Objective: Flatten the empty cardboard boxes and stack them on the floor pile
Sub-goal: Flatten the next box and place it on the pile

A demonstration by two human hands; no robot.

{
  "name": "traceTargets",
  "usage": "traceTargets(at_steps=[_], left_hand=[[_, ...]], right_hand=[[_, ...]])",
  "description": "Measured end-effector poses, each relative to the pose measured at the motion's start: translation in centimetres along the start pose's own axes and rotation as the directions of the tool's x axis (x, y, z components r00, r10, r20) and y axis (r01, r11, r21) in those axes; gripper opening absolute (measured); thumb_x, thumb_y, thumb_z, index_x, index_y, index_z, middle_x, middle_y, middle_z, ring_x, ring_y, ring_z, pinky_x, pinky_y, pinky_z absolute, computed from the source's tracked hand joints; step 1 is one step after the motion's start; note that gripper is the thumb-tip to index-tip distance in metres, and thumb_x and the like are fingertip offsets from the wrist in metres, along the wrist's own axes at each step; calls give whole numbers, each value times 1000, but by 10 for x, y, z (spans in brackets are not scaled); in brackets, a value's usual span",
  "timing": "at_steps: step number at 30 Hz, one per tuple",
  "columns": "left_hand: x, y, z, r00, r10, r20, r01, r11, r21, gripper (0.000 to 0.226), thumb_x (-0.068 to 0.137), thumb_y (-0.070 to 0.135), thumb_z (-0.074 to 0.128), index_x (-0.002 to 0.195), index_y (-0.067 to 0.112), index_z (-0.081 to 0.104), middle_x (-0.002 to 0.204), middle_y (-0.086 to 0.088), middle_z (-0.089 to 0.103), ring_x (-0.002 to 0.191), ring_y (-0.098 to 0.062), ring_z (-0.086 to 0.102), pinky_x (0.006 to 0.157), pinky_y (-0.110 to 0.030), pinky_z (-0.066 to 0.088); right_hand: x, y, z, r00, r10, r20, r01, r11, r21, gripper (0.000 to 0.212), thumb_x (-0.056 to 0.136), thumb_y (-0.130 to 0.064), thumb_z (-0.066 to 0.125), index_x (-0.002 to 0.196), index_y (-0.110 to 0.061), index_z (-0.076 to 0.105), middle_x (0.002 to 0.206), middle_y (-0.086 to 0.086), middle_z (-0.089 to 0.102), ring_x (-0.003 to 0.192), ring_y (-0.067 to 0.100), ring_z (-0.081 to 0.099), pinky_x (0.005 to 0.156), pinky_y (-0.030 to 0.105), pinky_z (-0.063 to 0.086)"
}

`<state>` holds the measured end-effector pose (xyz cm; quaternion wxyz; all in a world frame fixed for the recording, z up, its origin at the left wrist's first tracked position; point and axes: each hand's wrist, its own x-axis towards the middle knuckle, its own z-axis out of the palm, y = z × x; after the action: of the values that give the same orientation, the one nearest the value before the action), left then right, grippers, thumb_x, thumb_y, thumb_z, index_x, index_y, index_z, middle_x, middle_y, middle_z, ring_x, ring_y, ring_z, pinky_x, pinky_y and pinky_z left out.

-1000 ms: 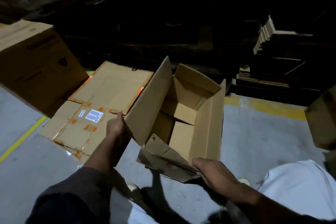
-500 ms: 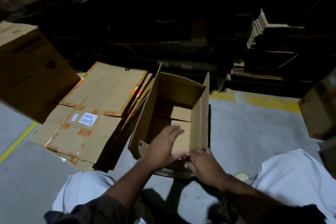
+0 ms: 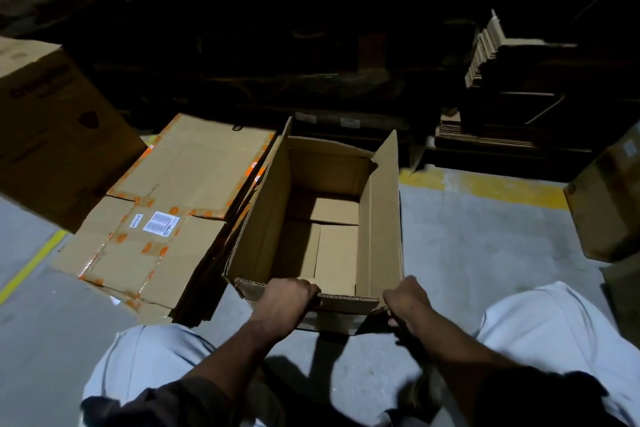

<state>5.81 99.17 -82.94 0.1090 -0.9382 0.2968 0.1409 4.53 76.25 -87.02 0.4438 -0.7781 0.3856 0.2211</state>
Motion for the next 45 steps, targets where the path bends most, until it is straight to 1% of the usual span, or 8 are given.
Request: traceTargets(at_steps=[3, 6, 12, 17, 24, 27, 38, 45], left_hand=[[-6, -3, 12, 996, -53, -74, 51, 998, -21, 23, 97, 19, 60, 119, 28, 64, 103, 5, 72, 88, -15, 69, 68, -30, 56], [-8, -3, 6, 990, -70, -120, 44, 978, -202, 28, 103, 45, 50, 117, 27, 66, 100, 6, 71, 87, -12, 67, 73, -30, 55], [-8, 12, -6, 936, -194, 294, 352, 464, -813, 84, 78, 93, 23, 87, 24, 70, 87, 1, 73, 82, -15, 69, 81, -35, 57], [5, 41, -20, 967, 51, 249, 245, 73, -967, 97, 80, 36, 84, 155, 28, 23, 153, 7, 44, 133, -2, 47, 95, -6, 42], [23, 35, -26, 979, -111, 169, 150, -164, -975, 56, 80, 1, 79, 126, 16, 52, 113, -3, 70, 104, -13, 67, 82, -22, 53], [29, 37, -29, 982, -175, 66, 74, 39, -997, 32, 74, 7, 76, 101, 13, 61, 92, 0, 69, 91, -5, 64, 77, -21, 51], [44, 78, -71, 861, -503, 70, 31, -85, -996, 16, 102, 18, 53, 94, 21, 67, 97, 1, 67, 94, -6, 62, 83, -19, 49], [45, 18, -117, 821, -546, 165, 7, -279, -960, 27, 98, 22, 54, 86, 8, 73, 86, -12, 68, 78, -22, 60, 68, -28, 46]], right_hand=[[12, 0, 0, 998, 19, 58, -34, 962, 271, 38, 95, -11, 55, 132, -5, 53, 106, 19, 67, 79, 31, 71, 62, 39, 62], [2, -15, -10, 946, -215, -241, 219, 976, -7, 26, 99, -26, 53, 112, -8, 66, 99, 14, 71, 83, 32, 69, 75, 36, 57], [-33, -38, -9, 485, -789, -378, 652, 614, -445, 17, 95, -21, 64, 103, -8, 73, 91, 10, 71, 85, 30, 66, 70, 34, 52], [-46, -39, -2, 354, -928, -115, 784, 361, -504, 32, 92, -23, 62, 123, -16, 67, 95, 4, 65, 92, 25, 62, 77, 37, 52], [-57, -50, -18, 238, -968, 73, 873, 181, -454, 40, 81, -27, 72, 120, -17, 71, 89, 1, 62, 78, 23, 65, 65, 30, 49], [-59, -50, -11, 150, -985, 85, 871, 91, -482, 39, 75, -28, 77, 112, -17, 73, 84, -1, 62, 70, 19, 65, 59, 25, 48], [-47, -53, -54, 504, -859, 88, 854, 480, -200, 64, 93, -63, 28, 117, -24, 72, 113, -6, 69, 108, 13, 56, 90, 30, 43], [16, -32, -110, 848, -48, -528, 262, 904, 338, 39, 90, -44, 64, 104, -8, 66, 116, 19, 57, 107, 36, 57, 83, 39, 47]])
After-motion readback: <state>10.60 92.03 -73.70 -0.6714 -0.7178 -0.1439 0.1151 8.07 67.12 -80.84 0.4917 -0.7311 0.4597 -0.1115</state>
